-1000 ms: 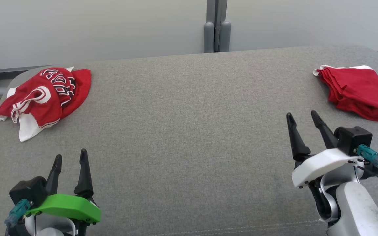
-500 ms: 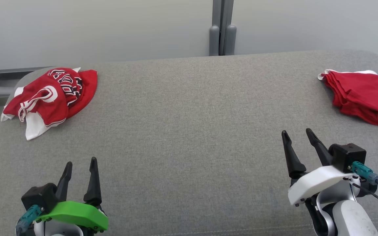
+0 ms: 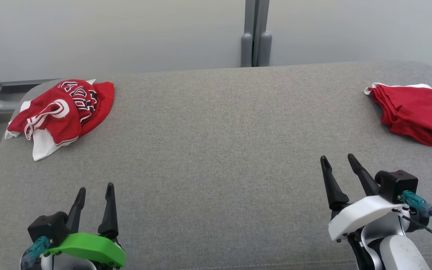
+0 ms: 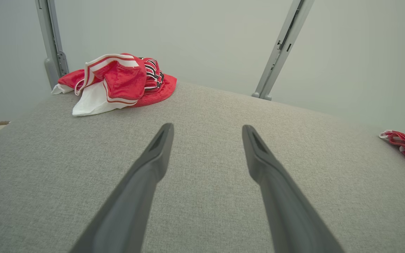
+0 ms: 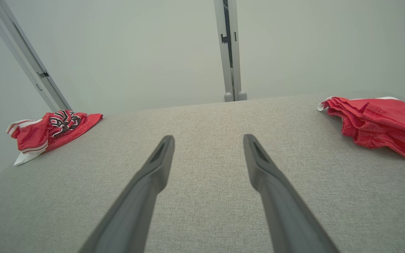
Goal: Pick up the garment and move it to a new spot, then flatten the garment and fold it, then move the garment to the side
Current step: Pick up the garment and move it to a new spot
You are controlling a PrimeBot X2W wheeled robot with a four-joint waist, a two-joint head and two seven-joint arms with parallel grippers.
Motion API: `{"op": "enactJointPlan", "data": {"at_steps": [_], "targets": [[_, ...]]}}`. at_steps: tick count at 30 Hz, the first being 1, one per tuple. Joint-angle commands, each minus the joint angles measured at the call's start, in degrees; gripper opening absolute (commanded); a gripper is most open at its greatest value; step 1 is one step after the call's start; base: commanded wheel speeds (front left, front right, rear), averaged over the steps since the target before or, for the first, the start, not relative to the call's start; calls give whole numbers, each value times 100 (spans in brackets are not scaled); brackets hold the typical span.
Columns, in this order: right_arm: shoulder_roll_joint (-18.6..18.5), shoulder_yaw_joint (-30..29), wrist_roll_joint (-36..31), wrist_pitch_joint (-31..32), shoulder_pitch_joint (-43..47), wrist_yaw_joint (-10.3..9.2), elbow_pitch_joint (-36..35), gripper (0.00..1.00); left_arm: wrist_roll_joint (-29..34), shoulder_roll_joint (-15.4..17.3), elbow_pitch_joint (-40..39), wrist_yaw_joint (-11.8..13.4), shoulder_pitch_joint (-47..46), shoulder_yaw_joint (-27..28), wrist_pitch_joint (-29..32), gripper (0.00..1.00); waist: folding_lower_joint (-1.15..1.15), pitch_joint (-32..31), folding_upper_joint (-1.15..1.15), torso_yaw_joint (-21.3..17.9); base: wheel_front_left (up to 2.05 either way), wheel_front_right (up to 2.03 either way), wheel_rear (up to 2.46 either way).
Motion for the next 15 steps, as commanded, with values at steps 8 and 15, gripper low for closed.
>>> {"op": "enactJointPlan", "data": {"at_steps": [8, 15], "targets": [[-9, 31, 74, -36, 71, -2, -37, 100, 87, 30, 10, -27, -114, -24, 2, 100, 0, -14, 0, 323, 0, 0, 0], [-9, 51, 107, -62, 89, -2, -102, 100, 138, 126, -122, 8, -184, 14, 14, 100, 0, 7, 0, 932, 0, 0, 0]]}}
